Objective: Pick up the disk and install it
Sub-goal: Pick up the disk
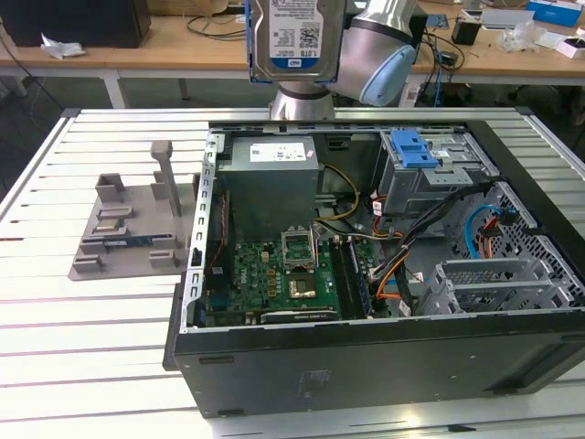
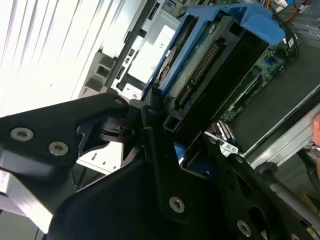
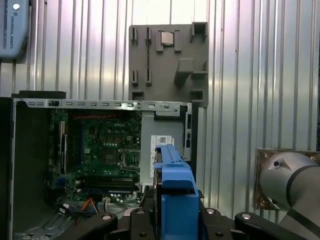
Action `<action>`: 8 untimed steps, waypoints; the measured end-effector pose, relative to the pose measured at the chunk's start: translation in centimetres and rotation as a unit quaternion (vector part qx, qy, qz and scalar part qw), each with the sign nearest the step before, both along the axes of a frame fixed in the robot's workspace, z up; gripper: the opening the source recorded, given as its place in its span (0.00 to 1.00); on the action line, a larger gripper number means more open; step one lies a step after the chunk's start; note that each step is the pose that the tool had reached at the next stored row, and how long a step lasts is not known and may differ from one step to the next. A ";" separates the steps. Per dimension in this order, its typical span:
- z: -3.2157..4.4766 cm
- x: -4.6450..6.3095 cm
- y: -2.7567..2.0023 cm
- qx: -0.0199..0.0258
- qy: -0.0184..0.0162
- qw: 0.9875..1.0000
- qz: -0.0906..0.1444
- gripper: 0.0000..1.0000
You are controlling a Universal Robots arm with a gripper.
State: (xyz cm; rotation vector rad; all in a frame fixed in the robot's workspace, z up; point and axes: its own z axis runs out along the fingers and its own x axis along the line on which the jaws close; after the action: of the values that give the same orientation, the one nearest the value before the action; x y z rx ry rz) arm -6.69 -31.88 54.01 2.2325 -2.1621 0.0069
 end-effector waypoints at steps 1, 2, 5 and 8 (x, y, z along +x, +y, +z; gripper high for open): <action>-0.12 0.3 -0.23 0.000 0.000 1.000 0.000 0.36; -0.20 0.6 -0.35 0.000 0.000 1.000 0.000 0.36; -0.40 1.1 -0.66 0.000 0.000 1.000 0.000 0.36; -0.58 1.5 -0.99 0.000 0.000 1.000 0.000 0.36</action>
State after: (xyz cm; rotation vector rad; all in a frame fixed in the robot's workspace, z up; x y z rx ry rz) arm -5.17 -32.86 53.43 2.2324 -2.1620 0.0069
